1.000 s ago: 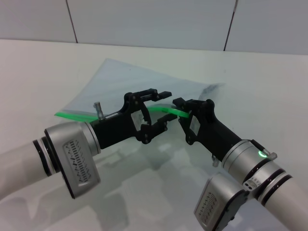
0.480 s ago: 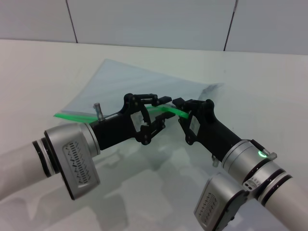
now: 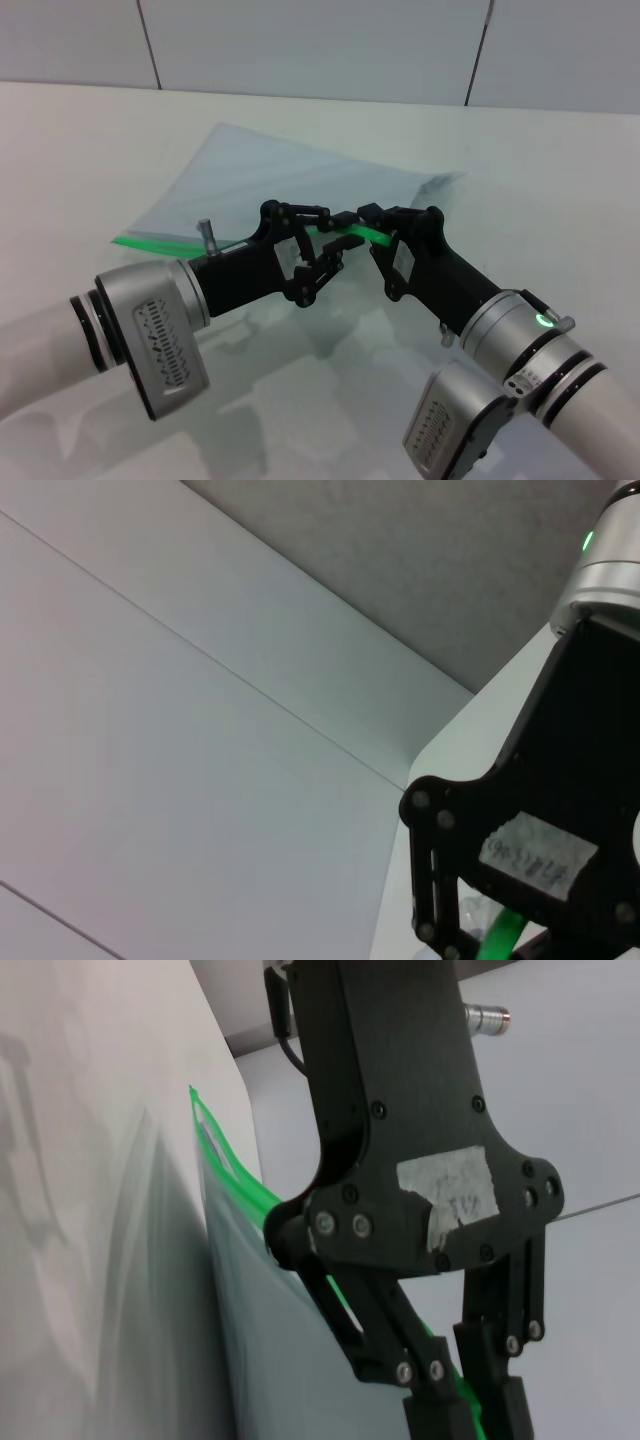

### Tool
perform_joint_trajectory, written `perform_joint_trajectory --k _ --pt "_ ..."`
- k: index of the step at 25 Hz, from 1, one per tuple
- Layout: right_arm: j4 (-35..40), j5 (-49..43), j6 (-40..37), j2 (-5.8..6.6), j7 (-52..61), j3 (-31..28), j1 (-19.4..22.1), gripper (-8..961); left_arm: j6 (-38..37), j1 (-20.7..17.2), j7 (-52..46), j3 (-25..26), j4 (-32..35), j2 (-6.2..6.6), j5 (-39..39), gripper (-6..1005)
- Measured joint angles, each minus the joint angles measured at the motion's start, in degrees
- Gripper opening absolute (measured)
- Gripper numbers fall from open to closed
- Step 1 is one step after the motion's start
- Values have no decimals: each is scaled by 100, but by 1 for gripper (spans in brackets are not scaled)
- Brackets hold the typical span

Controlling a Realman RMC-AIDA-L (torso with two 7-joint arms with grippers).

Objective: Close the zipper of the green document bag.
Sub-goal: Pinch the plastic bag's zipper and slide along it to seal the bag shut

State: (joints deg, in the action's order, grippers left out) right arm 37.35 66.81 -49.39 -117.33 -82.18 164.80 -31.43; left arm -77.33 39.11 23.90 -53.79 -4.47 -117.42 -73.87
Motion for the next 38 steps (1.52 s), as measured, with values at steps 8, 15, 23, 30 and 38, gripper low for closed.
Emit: perform_joint_trajectory --k 8,15,23,30,38 --pt "0 -116 0 -1 0 0 14 45 -2 -15 1 0 -11 0 -5 176" --pt "-19 -118 -14 -1 3 0 15 45 -2 -27 1 30 -34 0 2 158" --pt "-30 -116 -36 -1 15 0 30 45 -1 -18 0 44 -89 0 35 136" --pt "-35 -115 -39 -1 14 0 27 45 -1 -9 0 60 -131 -4 53 86" --pt "-29 -117 -30 7 49 0 4 45 2 -1 0 62 -135 -8 60 93"
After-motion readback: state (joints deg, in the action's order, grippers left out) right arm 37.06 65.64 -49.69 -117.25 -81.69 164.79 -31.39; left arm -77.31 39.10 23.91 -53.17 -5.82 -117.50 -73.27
